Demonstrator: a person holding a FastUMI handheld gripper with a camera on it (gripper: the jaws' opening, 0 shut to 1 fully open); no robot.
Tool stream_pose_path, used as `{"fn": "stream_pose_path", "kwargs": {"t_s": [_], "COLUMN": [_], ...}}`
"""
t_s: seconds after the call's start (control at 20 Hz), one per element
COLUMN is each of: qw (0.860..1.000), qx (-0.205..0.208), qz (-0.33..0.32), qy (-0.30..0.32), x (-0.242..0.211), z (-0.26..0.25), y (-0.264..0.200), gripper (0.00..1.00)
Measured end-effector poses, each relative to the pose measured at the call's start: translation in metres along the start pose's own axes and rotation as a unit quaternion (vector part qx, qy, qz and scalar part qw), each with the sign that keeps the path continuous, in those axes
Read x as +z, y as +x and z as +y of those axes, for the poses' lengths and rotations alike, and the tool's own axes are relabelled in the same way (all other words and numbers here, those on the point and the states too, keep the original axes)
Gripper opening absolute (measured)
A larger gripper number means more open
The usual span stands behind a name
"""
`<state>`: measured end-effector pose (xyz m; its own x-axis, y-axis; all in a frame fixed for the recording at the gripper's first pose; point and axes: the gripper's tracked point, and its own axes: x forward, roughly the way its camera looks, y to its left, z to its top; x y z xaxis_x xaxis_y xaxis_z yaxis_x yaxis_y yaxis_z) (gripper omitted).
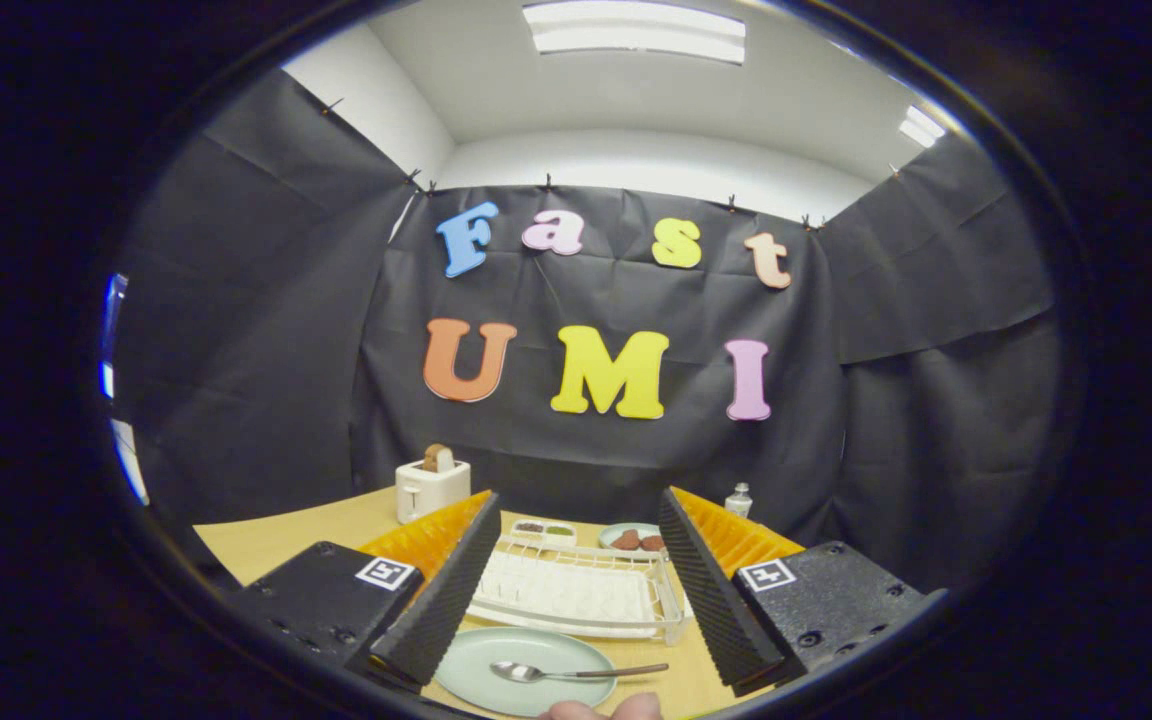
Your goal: Take the plate from the dish rack, then take the spoon from the basket and place it into the plate.
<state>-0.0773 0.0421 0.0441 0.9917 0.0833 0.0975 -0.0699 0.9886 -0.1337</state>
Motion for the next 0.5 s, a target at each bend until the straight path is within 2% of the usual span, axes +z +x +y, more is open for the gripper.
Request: {"fn": "stream_pose_path", "kwargs": {"t_s": [0.15,0.3,0.5], "qw": [1.0,0.999,0.999], "qx": [-0.018,-0.016,0.005], "qz": [-0.02,-0.023,0.013], "qy": [0.005,0.019,0.034], "x": [0.012,0.018,0.003], "z": [0.002,0.006,0.016], "y": [-0.006,-0.007,-0.003], "gripper": [1.0,1.0,1.0]}}
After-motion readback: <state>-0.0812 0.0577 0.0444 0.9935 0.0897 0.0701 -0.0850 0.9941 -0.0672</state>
